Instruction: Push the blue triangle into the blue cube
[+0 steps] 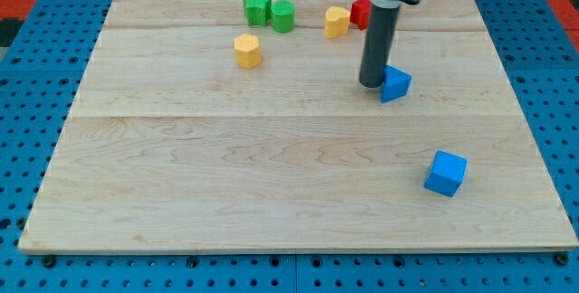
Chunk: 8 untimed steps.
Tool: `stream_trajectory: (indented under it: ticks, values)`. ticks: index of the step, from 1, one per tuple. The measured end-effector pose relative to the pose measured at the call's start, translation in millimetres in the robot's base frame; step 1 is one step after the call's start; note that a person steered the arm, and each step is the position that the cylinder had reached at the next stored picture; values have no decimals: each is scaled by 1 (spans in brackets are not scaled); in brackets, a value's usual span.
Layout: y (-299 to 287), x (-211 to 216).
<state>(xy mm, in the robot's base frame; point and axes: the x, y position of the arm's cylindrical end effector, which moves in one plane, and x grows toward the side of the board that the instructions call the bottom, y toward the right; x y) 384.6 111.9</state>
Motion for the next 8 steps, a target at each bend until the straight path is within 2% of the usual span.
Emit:
stream_trajectory:
  ticks: [1, 2, 4, 5, 6, 7, 8]
  values:
    - [17, -11]
    - [63, 27]
    - [47, 111]
    - [46, 76]
    - [68, 66]
    - [101, 71]
    - [85, 87]
